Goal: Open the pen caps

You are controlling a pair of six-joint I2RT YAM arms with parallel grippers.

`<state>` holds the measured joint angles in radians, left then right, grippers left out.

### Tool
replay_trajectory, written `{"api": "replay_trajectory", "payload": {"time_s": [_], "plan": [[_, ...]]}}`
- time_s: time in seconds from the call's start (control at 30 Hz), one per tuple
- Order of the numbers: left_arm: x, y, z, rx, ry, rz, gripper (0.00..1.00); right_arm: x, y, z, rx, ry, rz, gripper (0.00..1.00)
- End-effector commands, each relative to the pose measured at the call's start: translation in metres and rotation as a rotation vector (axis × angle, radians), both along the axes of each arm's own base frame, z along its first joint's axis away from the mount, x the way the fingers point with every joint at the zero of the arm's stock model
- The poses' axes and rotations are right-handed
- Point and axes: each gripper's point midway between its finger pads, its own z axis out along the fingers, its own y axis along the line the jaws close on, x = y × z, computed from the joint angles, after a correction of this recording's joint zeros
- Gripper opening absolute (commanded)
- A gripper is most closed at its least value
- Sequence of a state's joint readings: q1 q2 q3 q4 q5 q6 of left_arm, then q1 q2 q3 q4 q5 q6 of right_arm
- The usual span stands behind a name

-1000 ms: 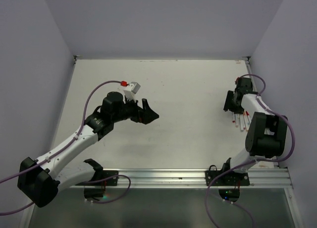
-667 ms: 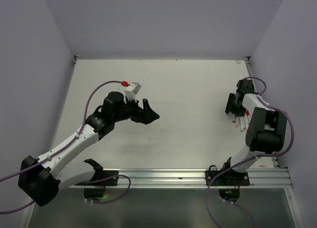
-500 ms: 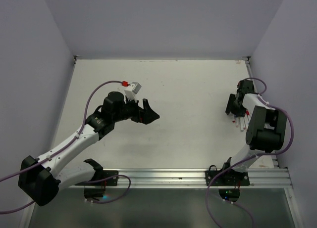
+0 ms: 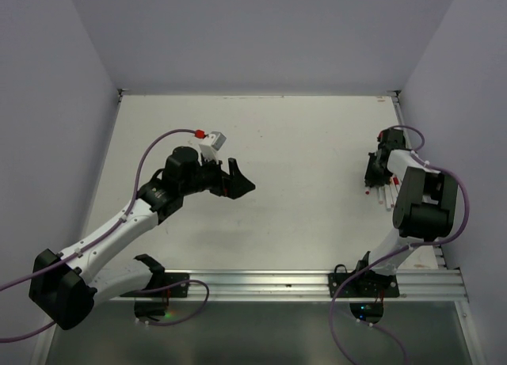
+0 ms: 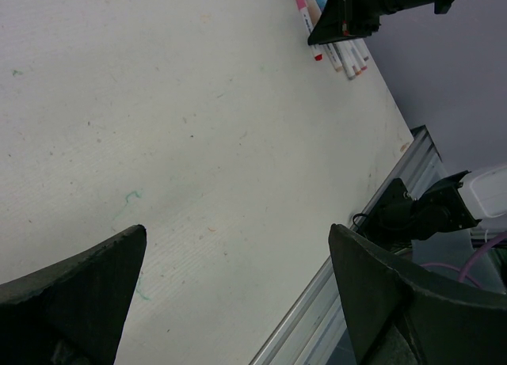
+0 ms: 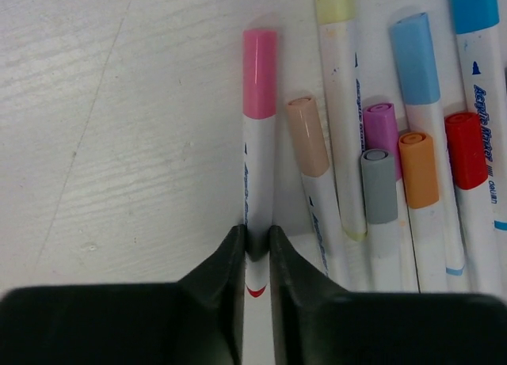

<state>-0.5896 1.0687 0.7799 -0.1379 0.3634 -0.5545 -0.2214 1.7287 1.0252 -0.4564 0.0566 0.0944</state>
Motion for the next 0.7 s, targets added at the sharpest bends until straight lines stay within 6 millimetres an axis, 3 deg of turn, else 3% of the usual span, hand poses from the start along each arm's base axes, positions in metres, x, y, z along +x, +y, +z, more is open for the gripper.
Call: {"api": "replay_trajectory", "payload": {"time_s": [0.0, 0.03, 0.17, 0.27, 0.33, 0.37, 0.47, 0.53, 0.6, 0.63, 0.67], "plan": [[0.003, -0.006, 0.019, -0.022, -0.070, -0.030, 1.00, 0.005, 0.001, 0.002, 0.011, -0.013, 0.017, 0.07], [0.003, -0.005, 0.019, -0.019, -0.065, -0.026, 1.00, 0.005, 0.002, 0.002, 0.013, -0.009, 0.021, 0.00], [0.006, -0.004, 0.022, -0.017, -0.063, -0.012, 1.00, 0.011, 0.017, 0.010, 0.026, -0.014, 0.070, 0.00], [0.008, -0.006, 0.027, -0.021, -0.054, -0.008, 1.00, 0.029, 0.044, 0.044, -0.027, -0.081, 0.161, 0.00], [0.012, -0.008, 0.032, -0.021, -0.055, -0.010, 0.98, 0.035, 0.088, 0.069, -0.045, -0.135, 0.285, 0.00], [0.011, -0.010, 0.034, -0.026, -0.050, -0.026, 0.90, 0.034, 0.113, 0.080, -0.028, -0.145, 0.353, 0.00], [0.017, -0.012, 0.044, -0.043, -0.056, -0.039, 0.84, 0.024, 0.164, 0.100, 0.130, -0.188, 0.455, 0.00], [0.025, -0.010, 0.047, -0.046, -0.055, -0.017, 0.86, 0.009, 0.207, 0.116, 0.263, -0.221, 0.541, 0.00], [0.030, -0.008, 0.046, -0.059, -0.035, -0.003, 0.90, -0.009, 0.235, 0.120, 0.338, -0.222, 0.565, 0.00], [0.036, -0.005, 0.048, -0.075, -0.036, 0.007, 0.91, -0.014, 0.253, 0.142, 0.410, -0.310, 0.611, 0.00], [0.034, -0.008, 0.049, -0.098, -0.024, -0.024, 0.92, -0.033, 0.269, 0.136, 0.471, -0.296, 0.657, 0.00]]}}
